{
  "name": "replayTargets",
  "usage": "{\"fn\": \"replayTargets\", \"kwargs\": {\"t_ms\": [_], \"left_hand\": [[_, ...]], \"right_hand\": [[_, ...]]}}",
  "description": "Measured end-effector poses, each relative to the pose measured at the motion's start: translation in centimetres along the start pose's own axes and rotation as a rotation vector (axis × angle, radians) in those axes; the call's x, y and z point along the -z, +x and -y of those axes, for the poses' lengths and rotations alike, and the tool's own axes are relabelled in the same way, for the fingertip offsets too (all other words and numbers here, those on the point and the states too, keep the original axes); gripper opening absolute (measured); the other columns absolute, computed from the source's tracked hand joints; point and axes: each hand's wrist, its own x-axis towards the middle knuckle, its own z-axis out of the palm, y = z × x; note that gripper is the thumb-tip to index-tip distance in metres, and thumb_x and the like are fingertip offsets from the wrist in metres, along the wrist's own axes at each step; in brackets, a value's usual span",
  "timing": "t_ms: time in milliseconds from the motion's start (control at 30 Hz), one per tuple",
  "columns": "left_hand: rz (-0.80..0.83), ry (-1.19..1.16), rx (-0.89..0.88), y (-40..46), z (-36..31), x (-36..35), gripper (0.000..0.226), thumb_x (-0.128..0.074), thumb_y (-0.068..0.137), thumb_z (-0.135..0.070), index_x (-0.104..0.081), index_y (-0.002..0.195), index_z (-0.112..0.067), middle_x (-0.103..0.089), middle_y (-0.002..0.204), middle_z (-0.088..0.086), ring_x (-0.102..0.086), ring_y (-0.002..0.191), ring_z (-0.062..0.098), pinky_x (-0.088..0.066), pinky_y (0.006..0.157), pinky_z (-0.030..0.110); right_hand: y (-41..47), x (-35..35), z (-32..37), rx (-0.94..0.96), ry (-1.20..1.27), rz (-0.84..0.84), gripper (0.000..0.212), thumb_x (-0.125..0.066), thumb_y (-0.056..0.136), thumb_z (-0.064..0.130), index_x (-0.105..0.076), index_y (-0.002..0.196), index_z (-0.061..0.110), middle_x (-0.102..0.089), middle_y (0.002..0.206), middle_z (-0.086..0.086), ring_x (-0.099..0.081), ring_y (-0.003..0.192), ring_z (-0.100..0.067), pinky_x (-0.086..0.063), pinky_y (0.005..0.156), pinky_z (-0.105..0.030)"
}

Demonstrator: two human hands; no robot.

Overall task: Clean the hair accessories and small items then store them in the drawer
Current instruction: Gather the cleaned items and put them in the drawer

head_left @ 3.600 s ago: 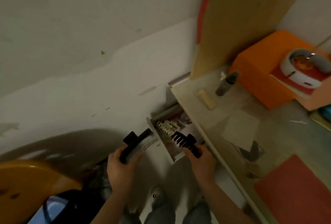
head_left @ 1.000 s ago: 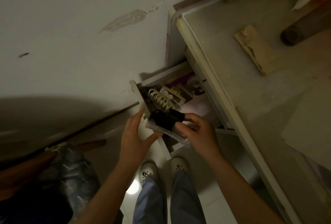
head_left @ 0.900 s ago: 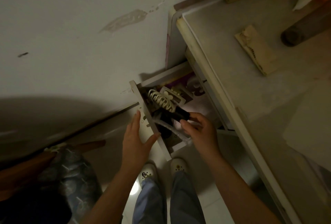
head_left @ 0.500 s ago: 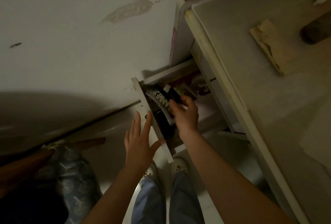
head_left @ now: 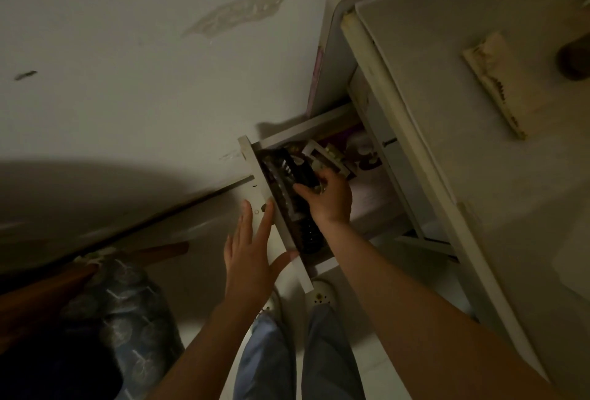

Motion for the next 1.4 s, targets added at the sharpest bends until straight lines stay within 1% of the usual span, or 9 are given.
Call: {"fn": "replayTargets", "kwargs": {"t_ms": [233, 367, 500, 600, 700, 800, 967, 1067, 1400], "left_hand": [[0.007, -0.024, -0.015, 0.0, 0.0, 0.3, 0.089, -0.06, 0.076, -0.056, -0.002, 0.142, -0.04, 0.007, 0.155, 0.003, -0.01, 0.145, 0.026, -0.009, 0.111, 0.048], [0.003, -0.059, -0.079, 0.4, 0.7, 0.3, 0.084, -0.039, 0.078, -0.075, -0.004, 0.145, -0.042, 0.001, 0.152, -0.003, -0.017, 0.143, 0.026, -0.016, 0.108, 0.046], [-0.027, -0.109, -0.108, 0.7, 1.5, 0.6, 0.076, -0.028, 0.085, -0.071, -0.006, 0.147, -0.034, -0.013, 0.153, -0.006, -0.017, 0.14, 0.015, -0.023, 0.111, 0.045], [-0.026, -0.137, -0.081, 0.8, 1.3, 0.9, 0.067, -0.041, 0.092, -0.054, -0.012, 0.144, -0.024, -0.018, 0.147, -0.007, -0.019, 0.139, 0.018, -0.026, 0.113, 0.049], [-0.013, -0.118, -0.115, 0.7, 1.7, 0.8, 0.063, -0.046, 0.092, -0.038, -0.014, 0.144, -0.02, -0.02, 0.146, -0.005, -0.022, 0.139, 0.024, -0.029, 0.111, 0.053], [-0.001, -0.12, -0.12, 0.6, 2.1, 0.5, 0.061, -0.046, 0.093, -0.023, -0.012, 0.144, -0.02, -0.019, 0.147, -0.006, -0.021, 0.139, 0.023, -0.027, 0.111, 0.052], [-0.004, -0.153, -0.094, 0.5, 1.9, 0.2, 0.064, -0.048, 0.093, -0.008, -0.009, 0.142, -0.02, -0.015, 0.149, -0.007, -0.019, 0.142, 0.024, -0.022, 0.112, 0.046], [-0.006, -0.125, -0.149, 0.6, 1.1, 0.1, 0.069, -0.048, 0.092, -0.005, -0.007, 0.144, -0.025, -0.018, 0.152, 0.001, -0.02, 0.141, 0.026, -0.024, 0.11, 0.05], [0.052, -0.189, -0.067, 1.1, -0.2, -0.1, 0.075, -0.046, 0.095, -0.005, 0.004, 0.141, -0.038, -0.029, 0.153, 0.015, -0.027, 0.141, 0.031, -0.028, 0.111, 0.054]], "right_hand": [[-0.9, 0.4, -0.9, 0.05, 0.001, 0.037, 0.031, -0.072, 0.081, 0.028, -0.063, 0.109, 0.019, -0.055, 0.125, 0.0, -0.048, 0.12, -0.022, -0.044, 0.098, -0.038], [-2.8, 1.4, -0.9, 0.047, 0.081, -0.013, 0.045, -0.072, 0.082, 0.025, -0.057, 0.124, 0.022, -0.051, 0.13, 0.002, -0.047, 0.122, -0.018, -0.047, 0.099, -0.041], [-7.4, 1.7, -2.4, 0.13, -0.006, -0.041, 0.06, -0.07, 0.083, 0.033, -0.047, 0.137, 0.025, -0.044, 0.14, 0.004, -0.035, 0.13, -0.01, -0.043, 0.104, -0.036], [-10.8, 1.2, -4.0, 0.156, -0.095, -0.021, 0.078, -0.065, 0.077, 0.057, -0.037, 0.144, 0.028, -0.039, 0.147, 0.002, -0.03, 0.136, -0.014, -0.039, 0.106, -0.037], [-12.5, 0.4, -5.2, 0.121, -0.19, 0.01, 0.102, -0.037, 0.063, 0.089, -0.03, 0.146, 0.031, -0.035, 0.152, 0.001, -0.032, 0.138, -0.019, -0.037, 0.108, -0.043], [-12.6, -0.3, -5.7, 0.119, -0.272, 0.03, 0.096, -0.051, 0.067, 0.075, -0.028, 0.147, 0.027, -0.035, 0.152, -0.002, -0.034, 0.138, -0.024, -0.035, 0.11, -0.046], [-10.5, 0.5, -6.0, 0.186, -0.414, 0.096, 0.093, -0.072, 0.078, 0.045, -0.016, 0.15, 0.028, -0.026, 0.156, 0.001, -0.025, 0.142, -0.021, -0.022, 0.113, -0.032], [-9.9, 0.8, -6.0, 0.251, -0.423, 0.111, 0.091, -0.075, 0.079, 0.032, -0.017, 0.149, 0.032, -0.028, 0.155, 0.001, -0.028, 0.141, -0.022, -0.029, 0.113, -0.033], [-9.5, 1.3, -6.2, 0.243, -0.39, 0.05, 0.095, -0.08, 0.072, 0.028, -0.025, 0.149, 0.025, -0.035, 0.151, -0.006, -0.036, 0.137, -0.025, -0.04, 0.107, -0.04]]}}
